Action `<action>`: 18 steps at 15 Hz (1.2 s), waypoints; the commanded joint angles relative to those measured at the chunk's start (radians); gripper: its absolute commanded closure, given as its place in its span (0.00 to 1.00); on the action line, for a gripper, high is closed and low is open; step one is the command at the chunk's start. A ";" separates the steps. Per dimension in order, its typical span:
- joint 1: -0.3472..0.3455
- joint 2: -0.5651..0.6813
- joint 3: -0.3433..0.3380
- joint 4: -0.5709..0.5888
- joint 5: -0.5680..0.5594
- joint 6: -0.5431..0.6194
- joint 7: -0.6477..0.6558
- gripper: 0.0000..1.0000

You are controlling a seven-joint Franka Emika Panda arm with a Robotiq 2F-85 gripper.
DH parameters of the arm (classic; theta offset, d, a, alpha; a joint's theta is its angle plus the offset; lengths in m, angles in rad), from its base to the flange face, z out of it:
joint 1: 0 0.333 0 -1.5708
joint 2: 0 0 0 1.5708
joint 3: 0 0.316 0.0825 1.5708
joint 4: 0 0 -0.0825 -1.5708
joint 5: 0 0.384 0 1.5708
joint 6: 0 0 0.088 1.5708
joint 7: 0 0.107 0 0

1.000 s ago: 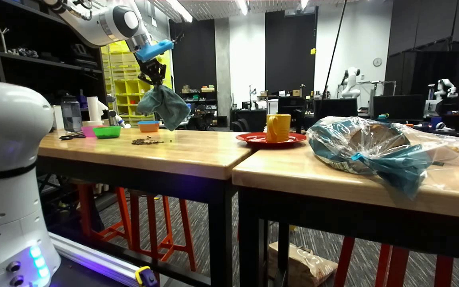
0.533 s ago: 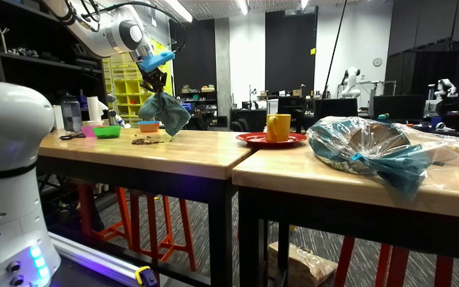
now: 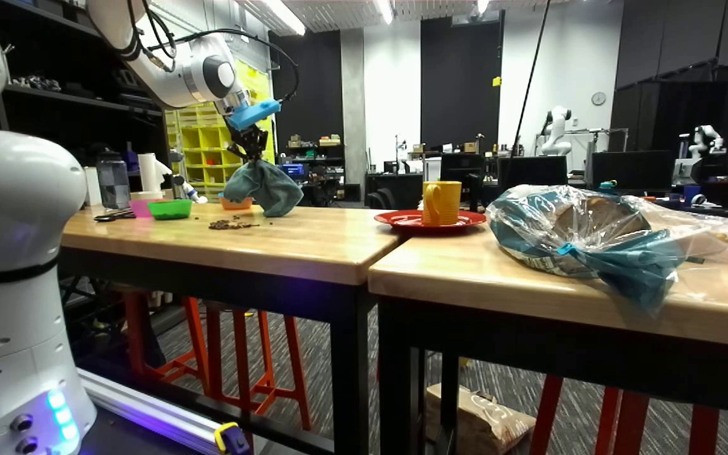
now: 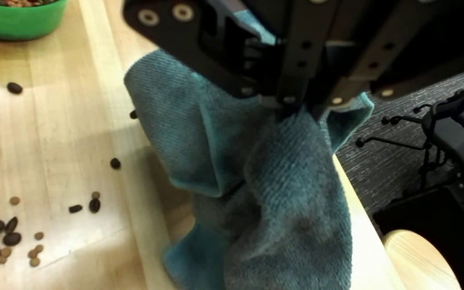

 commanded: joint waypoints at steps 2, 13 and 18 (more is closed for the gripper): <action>-0.015 0.098 0.024 0.082 -0.018 -0.013 0.035 0.98; -0.041 0.189 0.048 0.034 0.010 -0.097 0.074 0.98; -0.044 0.153 0.067 -0.035 0.021 -0.130 0.058 0.98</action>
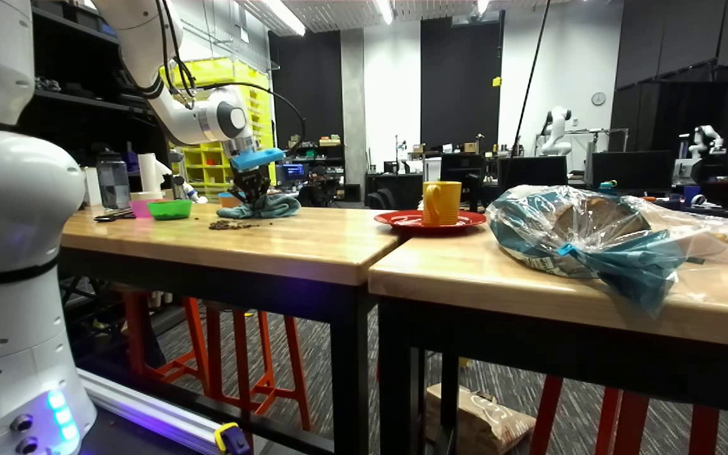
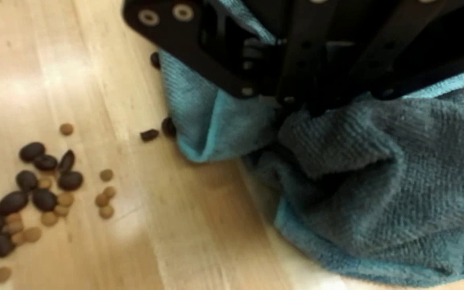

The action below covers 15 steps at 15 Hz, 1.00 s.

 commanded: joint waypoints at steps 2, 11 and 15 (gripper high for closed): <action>-0.017 -0.068 0.019 -0.083 0.017 -0.035 -0.010 0.98; -0.040 -0.192 -0.009 -0.234 0.053 -0.043 -0.029 0.98; -0.038 -0.251 -0.027 -0.308 0.049 -0.047 -0.024 0.98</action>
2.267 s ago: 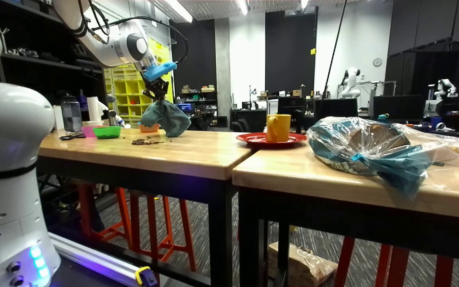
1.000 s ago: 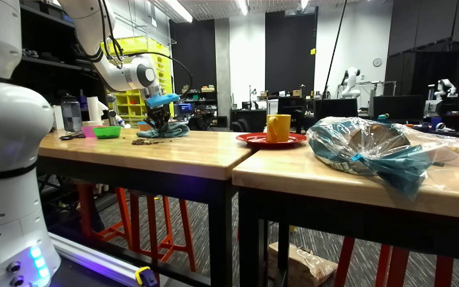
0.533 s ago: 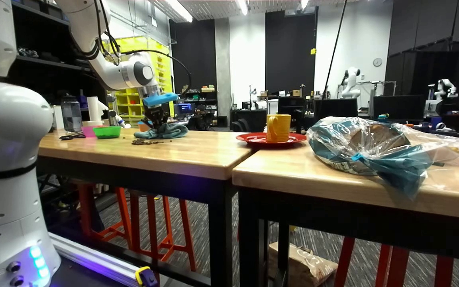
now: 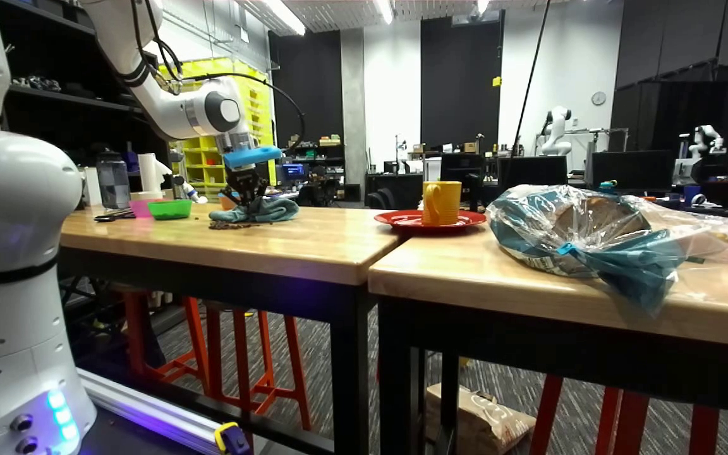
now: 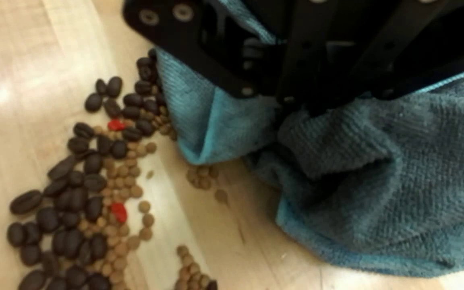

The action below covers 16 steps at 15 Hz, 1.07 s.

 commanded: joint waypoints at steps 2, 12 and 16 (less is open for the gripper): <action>0.001 -0.095 -0.023 -0.125 0.014 -0.020 -0.025 0.98; 0.023 -0.186 -0.057 -0.099 0.030 0.027 -0.058 0.98; 0.042 -0.240 -0.071 -0.066 0.055 0.034 -0.058 0.98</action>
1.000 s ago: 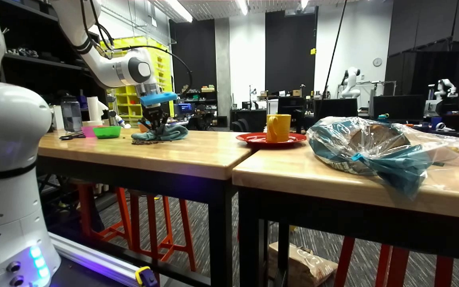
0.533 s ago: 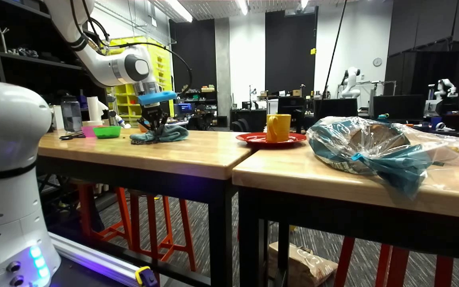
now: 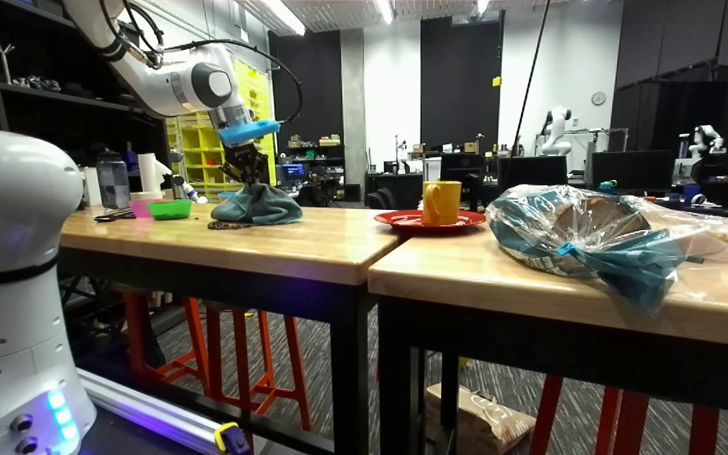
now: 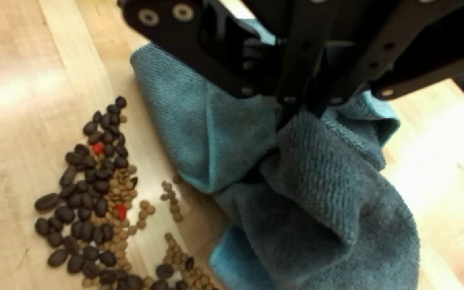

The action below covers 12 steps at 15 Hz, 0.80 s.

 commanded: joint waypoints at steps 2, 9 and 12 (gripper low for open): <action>0.027 -0.092 -0.026 0.017 0.045 -0.005 -0.020 0.98; -0.007 -0.175 -0.027 0.037 -0.042 0.049 0.084 0.98; -0.030 -0.197 -0.035 0.049 -0.080 0.088 0.138 0.98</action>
